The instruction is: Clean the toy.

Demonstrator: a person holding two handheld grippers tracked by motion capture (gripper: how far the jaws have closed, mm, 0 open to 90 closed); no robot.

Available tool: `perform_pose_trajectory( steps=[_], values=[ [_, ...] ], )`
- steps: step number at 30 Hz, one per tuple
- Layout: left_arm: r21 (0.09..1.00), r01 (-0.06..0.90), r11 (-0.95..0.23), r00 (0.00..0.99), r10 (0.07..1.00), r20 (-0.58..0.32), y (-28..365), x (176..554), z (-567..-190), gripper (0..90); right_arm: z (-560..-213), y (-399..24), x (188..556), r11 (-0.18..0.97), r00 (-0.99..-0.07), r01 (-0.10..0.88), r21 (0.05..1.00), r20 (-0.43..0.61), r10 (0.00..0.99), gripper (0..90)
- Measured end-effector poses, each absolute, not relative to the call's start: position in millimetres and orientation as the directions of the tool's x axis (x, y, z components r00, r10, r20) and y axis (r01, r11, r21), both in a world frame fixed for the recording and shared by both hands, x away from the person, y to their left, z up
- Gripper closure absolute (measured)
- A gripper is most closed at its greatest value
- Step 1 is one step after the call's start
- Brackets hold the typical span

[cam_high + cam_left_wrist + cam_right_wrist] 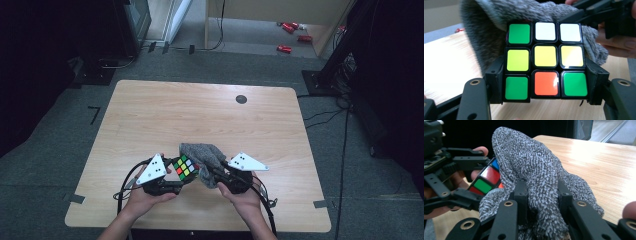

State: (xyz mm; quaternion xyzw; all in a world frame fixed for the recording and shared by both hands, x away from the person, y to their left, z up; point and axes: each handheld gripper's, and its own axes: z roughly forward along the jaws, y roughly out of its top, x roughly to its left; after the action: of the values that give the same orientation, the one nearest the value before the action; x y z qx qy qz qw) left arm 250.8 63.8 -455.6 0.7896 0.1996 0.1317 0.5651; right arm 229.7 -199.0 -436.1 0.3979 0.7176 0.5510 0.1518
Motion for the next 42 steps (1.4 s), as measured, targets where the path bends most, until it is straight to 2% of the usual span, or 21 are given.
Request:
perform_pose_trajectory(
  steps=[7,14,19,22,29,33,39,42],
  values=[
    [0.926,0.136,-0.353,0.894,0.446,0.039,51,245,-461,34.3,-424,-190,221,0.090,-0.674,0.361,0.928,0.193,0.713,70.2],
    [0.945,0.152,-0.290,0.885,0.465,0.000,62,249,-456,34.3,-439,-200,230,0.069,-0.629,0.411,0.909,0.229,0.743,70.4],
    [0.935,0.168,-0.312,0.892,0.452,-0.009,58,250,-461,34.4,-429,-193,223,0.080,-0.662,0.374,0.924,0.206,0.721,70.4],
    [0.929,0.146,-0.340,0.897,0.442,0.021,52,246,-462,34.3,-426,-190,221,0.083,-0.668,0.361,0.929,0.195,0.718,70.3],
    [0.941,0.148,-0.303,0.883,0.469,0.012,60,249,-457,34.3,-437,-198,230,0.053,-0.631,0.418,0.907,0.248,0.735,70.4],
    [0.942,0.166,-0.290,0.881,0.473,-0.009,62,251,-459,34.3,-434,-196,227,0.060,-0.641,0.408,0.911,0.239,0.730,70.4],
    [0.923,0.136,-0.359,0.892,0.450,0.044,49,245,-464,34.3,-428,-190,223,0.057,-0.655,0.393,0.918,0.236,0.718,70.4],
    [0.928,0.132,-0.349,0.891,0.452,0.044,52,245,-462,34.4,-433,-194,226,0.054,-0.640,0.405,0.913,0.241,0.729,70.4]
  ],
)
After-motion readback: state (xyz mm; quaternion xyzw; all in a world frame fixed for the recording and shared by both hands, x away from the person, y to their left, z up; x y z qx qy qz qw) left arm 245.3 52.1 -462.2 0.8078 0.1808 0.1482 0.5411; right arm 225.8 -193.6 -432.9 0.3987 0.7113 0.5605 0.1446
